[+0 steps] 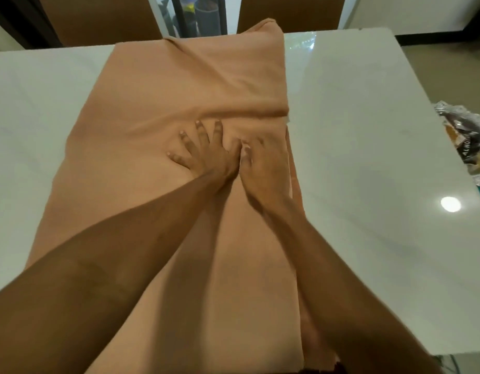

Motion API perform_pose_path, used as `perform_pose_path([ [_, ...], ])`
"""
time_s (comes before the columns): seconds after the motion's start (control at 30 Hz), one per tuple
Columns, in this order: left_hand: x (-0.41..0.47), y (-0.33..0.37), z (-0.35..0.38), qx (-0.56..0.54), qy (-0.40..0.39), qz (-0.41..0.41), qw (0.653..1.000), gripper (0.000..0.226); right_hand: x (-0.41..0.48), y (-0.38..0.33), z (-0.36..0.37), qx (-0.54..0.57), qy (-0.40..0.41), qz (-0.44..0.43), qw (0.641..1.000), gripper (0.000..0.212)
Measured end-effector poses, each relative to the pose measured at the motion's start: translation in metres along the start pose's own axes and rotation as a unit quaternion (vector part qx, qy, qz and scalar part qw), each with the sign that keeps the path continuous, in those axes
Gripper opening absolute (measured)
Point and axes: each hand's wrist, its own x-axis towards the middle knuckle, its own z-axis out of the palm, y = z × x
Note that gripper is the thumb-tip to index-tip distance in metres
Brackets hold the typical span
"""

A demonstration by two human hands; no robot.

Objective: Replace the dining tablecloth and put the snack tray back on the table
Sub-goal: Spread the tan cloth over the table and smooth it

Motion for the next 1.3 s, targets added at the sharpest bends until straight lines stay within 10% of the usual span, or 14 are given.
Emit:
perform_pose_path([
  [0.27,-0.014,-0.009,-0.010,-0.209,0.088,0.023,0.974,0.060,-0.003,0.024,0.010,-0.056,-0.096,-0.019,0.994,0.043],
  [0.47,-0.130,-0.033,-0.005,-0.224,0.123,0.148,0.955,0.024,0.023,0.017,-0.030,0.297,-0.117,0.155,0.935,0.030],
  [0.9,-0.281,0.011,-0.003,-0.023,-0.122,0.125,0.984,0.047,-0.205,0.046,-0.107,0.192,0.026,0.228,0.954,0.022],
  [1.07,-0.260,0.004,-0.030,-0.135,-0.219,0.081,0.963,0.023,-0.207,0.040,-0.107,0.123,0.015,0.198,0.972,0.017],
  [1.3,-0.247,-0.074,-0.062,-0.569,-0.204,-0.277,0.747,0.023,-0.242,0.047,-0.091,-0.018,-0.096,0.046,0.994,0.056],
])
